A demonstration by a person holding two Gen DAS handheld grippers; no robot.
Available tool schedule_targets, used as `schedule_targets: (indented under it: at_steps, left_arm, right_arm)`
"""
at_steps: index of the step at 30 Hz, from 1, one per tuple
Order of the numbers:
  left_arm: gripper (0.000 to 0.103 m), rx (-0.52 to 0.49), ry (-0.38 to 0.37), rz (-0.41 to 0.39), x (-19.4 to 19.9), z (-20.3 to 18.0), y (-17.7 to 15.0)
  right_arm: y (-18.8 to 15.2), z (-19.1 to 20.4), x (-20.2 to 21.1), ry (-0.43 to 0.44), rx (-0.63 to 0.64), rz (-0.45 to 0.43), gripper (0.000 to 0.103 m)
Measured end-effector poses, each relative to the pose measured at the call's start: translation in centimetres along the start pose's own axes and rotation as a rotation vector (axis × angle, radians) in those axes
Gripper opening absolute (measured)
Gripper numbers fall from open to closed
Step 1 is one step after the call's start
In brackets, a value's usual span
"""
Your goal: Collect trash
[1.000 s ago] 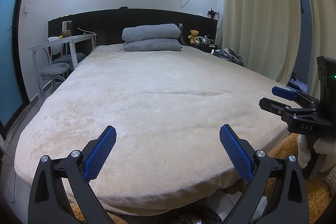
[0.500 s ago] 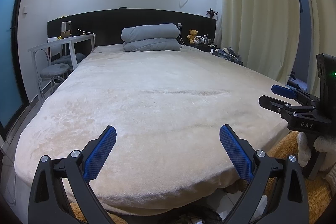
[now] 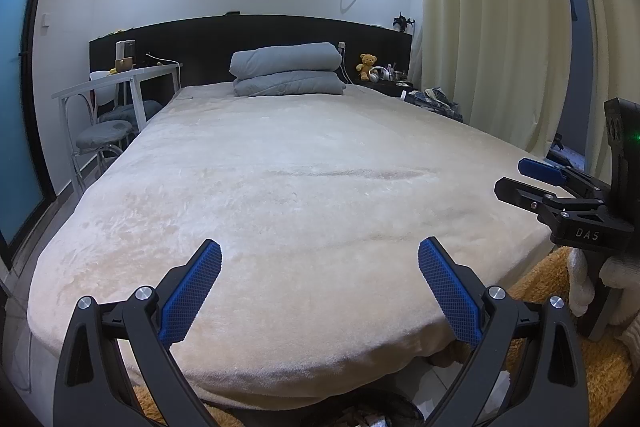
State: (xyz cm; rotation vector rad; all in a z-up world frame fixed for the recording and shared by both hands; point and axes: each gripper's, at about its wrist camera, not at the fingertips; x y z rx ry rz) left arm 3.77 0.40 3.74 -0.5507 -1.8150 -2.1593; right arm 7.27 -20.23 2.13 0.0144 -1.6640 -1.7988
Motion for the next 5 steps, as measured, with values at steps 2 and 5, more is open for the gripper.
schedule_targets:
  at_steps: [2, 5]
  left_arm:
    - [0.097, 0.0, 0.001, 0.001, -0.1, 0.03, -0.07]
    - [0.097, -0.002, 0.002, 0.001, -0.15, 0.04, -0.11]
  right_arm:
    - [0.01, 0.03, -0.02, 0.0, 0.0, 0.0, 0.087]
    - [0.0, 0.04, -0.01, -0.001, -0.001, 0.0, 0.087]
Point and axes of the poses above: each gripper's, at about its wrist camera, not at the fingertips, and x roughly against the way its jaws point, z to its left, y to its top, and after that the axes turned 14 degrees about -x, right-handed
